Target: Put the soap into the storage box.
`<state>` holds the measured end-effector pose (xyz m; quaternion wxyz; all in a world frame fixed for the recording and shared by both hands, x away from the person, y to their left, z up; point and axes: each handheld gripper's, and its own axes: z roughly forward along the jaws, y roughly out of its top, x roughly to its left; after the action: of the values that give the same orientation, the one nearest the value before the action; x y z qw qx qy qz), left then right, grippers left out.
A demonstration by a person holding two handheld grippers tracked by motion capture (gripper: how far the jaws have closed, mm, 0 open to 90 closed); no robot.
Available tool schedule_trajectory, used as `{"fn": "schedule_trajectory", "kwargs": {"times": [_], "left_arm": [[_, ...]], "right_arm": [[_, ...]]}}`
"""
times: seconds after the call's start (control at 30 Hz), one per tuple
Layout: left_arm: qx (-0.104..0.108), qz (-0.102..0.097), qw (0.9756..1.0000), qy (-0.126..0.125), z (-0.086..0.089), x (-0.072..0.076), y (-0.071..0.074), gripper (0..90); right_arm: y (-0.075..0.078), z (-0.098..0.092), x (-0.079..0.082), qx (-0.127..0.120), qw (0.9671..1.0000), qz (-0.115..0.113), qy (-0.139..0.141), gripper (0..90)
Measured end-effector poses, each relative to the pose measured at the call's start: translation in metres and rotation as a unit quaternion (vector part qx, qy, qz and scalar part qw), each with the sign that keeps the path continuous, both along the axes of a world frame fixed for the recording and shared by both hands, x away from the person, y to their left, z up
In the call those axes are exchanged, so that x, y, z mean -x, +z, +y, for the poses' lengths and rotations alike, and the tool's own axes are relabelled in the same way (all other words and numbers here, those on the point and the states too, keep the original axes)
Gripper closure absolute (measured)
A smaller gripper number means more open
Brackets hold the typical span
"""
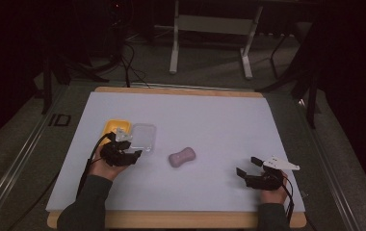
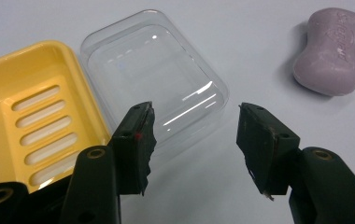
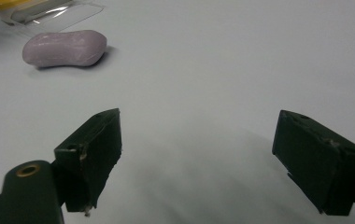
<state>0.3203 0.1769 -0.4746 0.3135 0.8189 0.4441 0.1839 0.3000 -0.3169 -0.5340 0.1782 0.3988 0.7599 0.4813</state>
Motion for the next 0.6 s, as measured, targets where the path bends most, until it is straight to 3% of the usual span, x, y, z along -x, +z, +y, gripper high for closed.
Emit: {"fn": "schedule_trajectory", "kwargs": {"times": [0.6], "left_arm": [[-0.017, 0.005, 0.9997, -0.015, -0.013, -0.012, 0.008, 45.9]], "right_arm": [[0.0, 0.0, 0.001, 0.0, 1.0, -0.007, 0.003, 15.5]]}}
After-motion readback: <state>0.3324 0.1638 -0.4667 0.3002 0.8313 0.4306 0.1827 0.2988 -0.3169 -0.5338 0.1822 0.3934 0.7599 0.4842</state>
